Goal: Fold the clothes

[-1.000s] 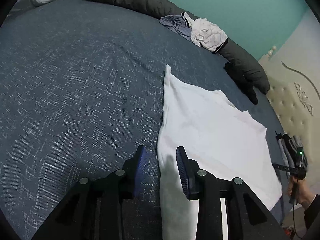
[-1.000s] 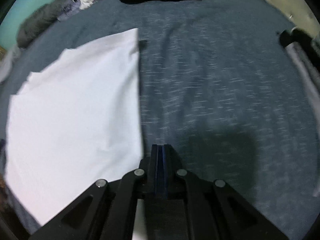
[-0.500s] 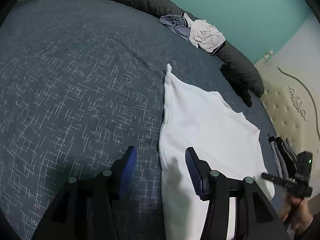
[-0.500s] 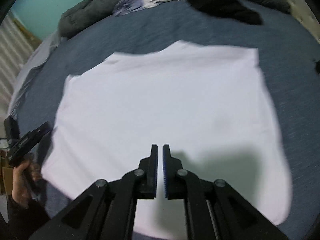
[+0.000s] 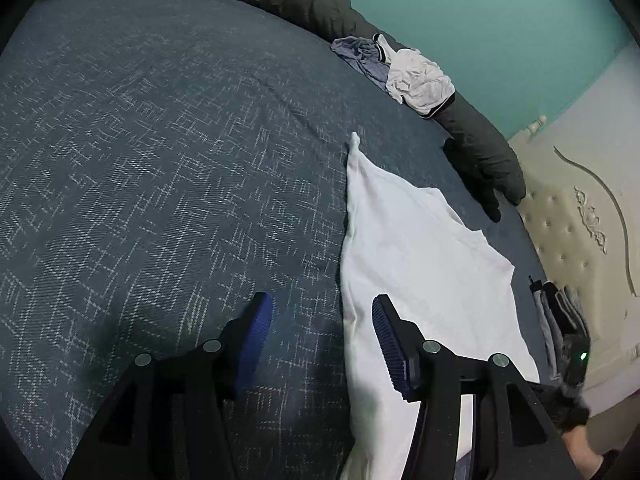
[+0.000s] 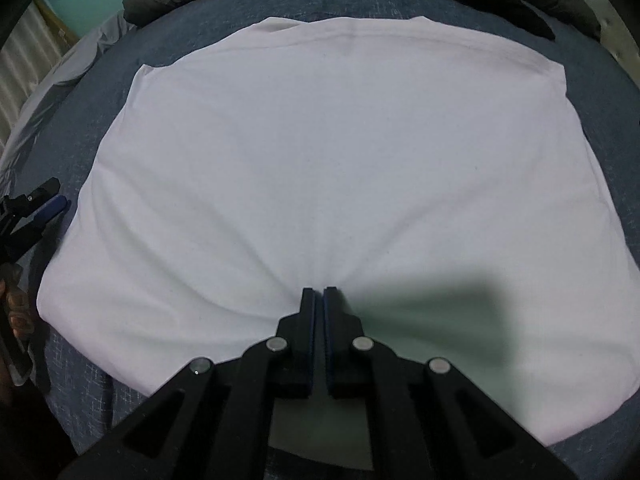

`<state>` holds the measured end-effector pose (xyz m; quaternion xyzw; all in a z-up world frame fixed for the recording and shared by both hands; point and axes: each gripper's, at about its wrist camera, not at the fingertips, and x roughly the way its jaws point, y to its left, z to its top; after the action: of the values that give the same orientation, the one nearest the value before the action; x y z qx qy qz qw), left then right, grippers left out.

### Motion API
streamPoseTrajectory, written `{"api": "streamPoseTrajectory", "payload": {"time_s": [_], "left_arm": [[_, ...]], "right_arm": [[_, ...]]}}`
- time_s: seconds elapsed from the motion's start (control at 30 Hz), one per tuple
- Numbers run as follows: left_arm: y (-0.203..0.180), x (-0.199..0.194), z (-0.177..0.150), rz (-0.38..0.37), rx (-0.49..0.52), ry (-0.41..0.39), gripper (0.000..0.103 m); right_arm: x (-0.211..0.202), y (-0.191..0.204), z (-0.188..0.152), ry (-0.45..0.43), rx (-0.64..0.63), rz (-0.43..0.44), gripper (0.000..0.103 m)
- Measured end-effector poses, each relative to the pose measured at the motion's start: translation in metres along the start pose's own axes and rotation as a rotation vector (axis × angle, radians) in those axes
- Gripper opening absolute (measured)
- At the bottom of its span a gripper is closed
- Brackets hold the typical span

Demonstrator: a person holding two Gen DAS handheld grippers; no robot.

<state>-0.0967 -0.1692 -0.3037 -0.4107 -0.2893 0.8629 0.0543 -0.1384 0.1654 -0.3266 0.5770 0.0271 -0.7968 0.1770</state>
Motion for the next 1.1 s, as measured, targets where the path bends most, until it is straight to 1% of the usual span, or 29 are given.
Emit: {"api": "streamPoseTrajectory", "payload": {"time_s": [0.07,0.13,0.23,0.33,0.4,0.43,0.47,0.5,0.57,0.67,0.7,0.73,0.77,0.83,0.9,1.0,1.1], "left_arm": [[-0.001,-0.002,-0.002,0.000,0.000,0.000,0.057],[-0.003,-0.004,-0.004,0.001,0.006,0.002,0.058],[-0.005,-0.006,-0.007,0.005,0.010,0.005,0.058],[-0.006,-0.012,-0.009,-0.008,-0.011,0.005,0.058],[-0.008,-0.018,-0.010,-0.028,-0.024,0.005,0.058],[-0.010,-0.022,-0.011,-0.041,-0.029,0.005,0.058],[-0.012,-0.026,-0.011,-0.053,-0.034,0.005,0.060],[-0.014,-0.029,-0.013,-0.061,-0.037,0.007,0.064],[-0.018,-0.035,-0.017,-0.083,-0.046,0.017,0.067],[-0.020,-0.042,-0.029,-0.113,-0.063,0.043,0.071],[-0.020,-0.044,-0.033,-0.117,-0.068,0.052,0.074],[-0.019,-0.044,-0.037,-0.119,-0.074,0.067,0.075],[-0.018,-0.044,-0.041,-0.121,-0.079,0.081,0.076],[-0.014,-0.043,-0.046,-0.108,-0.097,0.093,0.076],[-0.010,-0.043,-0.052,-0.123,-0.129,0.091,0.075],[-0.005,-0.037,-0.060,-0.126,-0.169,0.120,0.075],[-0.006,-0.034,-0.070,-0.110,-0.174,0.140,0.074]], "right_arm": [[-0.008,-0.002,0.002,0.011,0.024,0.009,0.002],[-0.022,-0.002,-0.003,-0.006,0.036,0.013,0.002],[-0.029,0.005,-0.016,-0.009,0.004,0.019,0.002],[-0.021,0.013,-0.035,0.009,-0.054,-0.014,0.002],[-0.012,0.014,-0.044,-0.008,-0.078,-0.031,0.002],[-0.009,0.012,-0.045,-0.013,-0.065,-0.028,0.002],[-0.008,0.010,-0.044,-0.011,-0.052,-0.023,0.002],[-0.008,0.010,-0.043,-0.007,-0.050,-0.023,0.002],[-0.007,0.010,-0.042,0.001,-0.047,-0.022,0.002],[-0.016,0.002,-0.037,0.016,-0.016,0.030,0.002],[-0.023,-0.004,-0.036,0.013,0.003,0.058,0.002],[-0.033,-0.012,-0.035,0.003,0.028,0.092,0.003],[-0.043,-0.019,-0.036,-0.012,0.041,0.107,0.004],[-0.063,-0.036,-0.038,-0.046,0.059,0.114,0.005],[-0.082,-0.058,-0.044,-0.077,0.098,0.122,0.005],[-0.112,-0.093,-0.057,-0.122,0.156,0.130,0.005],[-0.135,-0.134,-0.067,-0.152,0.227,0.136,0.005]]}}
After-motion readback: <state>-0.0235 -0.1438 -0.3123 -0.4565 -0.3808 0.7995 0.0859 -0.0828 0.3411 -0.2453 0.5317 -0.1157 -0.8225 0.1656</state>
